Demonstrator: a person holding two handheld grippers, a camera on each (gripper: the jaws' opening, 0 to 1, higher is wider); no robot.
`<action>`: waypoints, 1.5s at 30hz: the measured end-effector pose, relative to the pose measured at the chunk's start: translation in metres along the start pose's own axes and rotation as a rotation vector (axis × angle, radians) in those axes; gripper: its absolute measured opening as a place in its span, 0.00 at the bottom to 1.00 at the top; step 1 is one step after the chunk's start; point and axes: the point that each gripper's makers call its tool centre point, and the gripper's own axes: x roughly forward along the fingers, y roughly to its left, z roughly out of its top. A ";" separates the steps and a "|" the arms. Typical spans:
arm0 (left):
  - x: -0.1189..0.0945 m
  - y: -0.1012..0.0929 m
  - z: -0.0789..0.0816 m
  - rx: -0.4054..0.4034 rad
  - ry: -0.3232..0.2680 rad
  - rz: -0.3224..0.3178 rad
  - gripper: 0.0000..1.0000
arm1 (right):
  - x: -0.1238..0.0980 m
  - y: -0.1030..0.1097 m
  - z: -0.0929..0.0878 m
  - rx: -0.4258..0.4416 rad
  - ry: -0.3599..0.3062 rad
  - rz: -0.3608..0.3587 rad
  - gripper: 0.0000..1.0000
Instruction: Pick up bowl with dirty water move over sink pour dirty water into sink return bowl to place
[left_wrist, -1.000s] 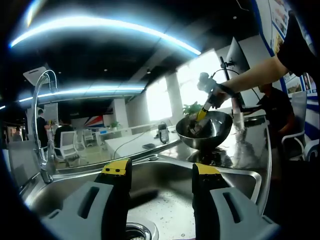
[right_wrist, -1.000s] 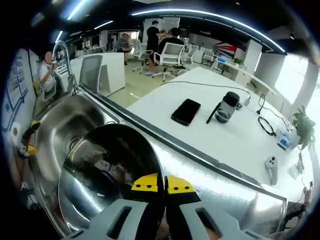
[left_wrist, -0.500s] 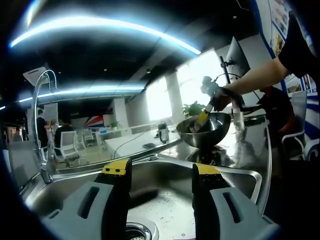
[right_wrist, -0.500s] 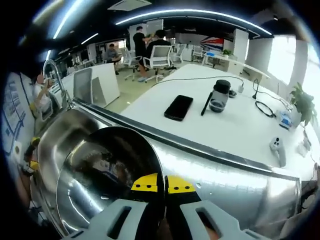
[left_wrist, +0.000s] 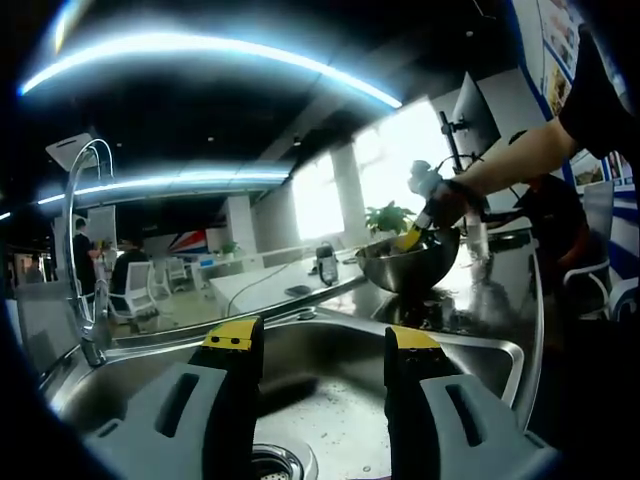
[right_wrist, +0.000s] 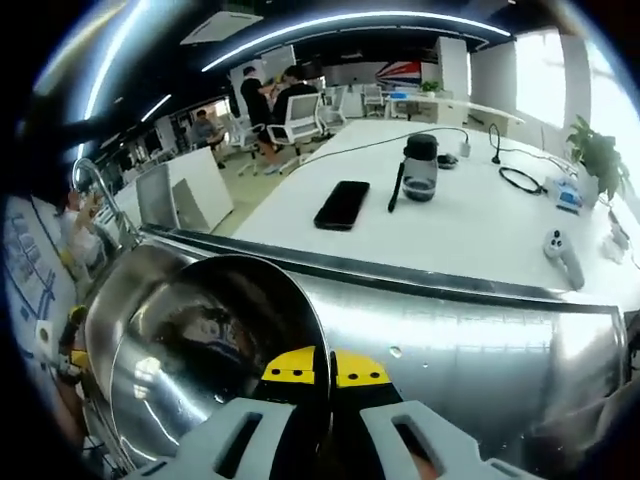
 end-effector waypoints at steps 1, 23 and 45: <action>0.000 0.000 0.000 0.000 0.000 0.000 0.47 | 0.000 0.001 0.000 0.005 -0.003 0.003 0.00; 0.000 0.000 0.000 0.003 0.006 0.001 0.47 | 0.000 -0.002 -0.002 -0.021 -0.088 -0.028 0.01; 0.000 -0.001 -0.002 0.004 0.015 0.000 0.47 | -0.026 0.013 0.006 -0.119 -0.231 -0.008 0.25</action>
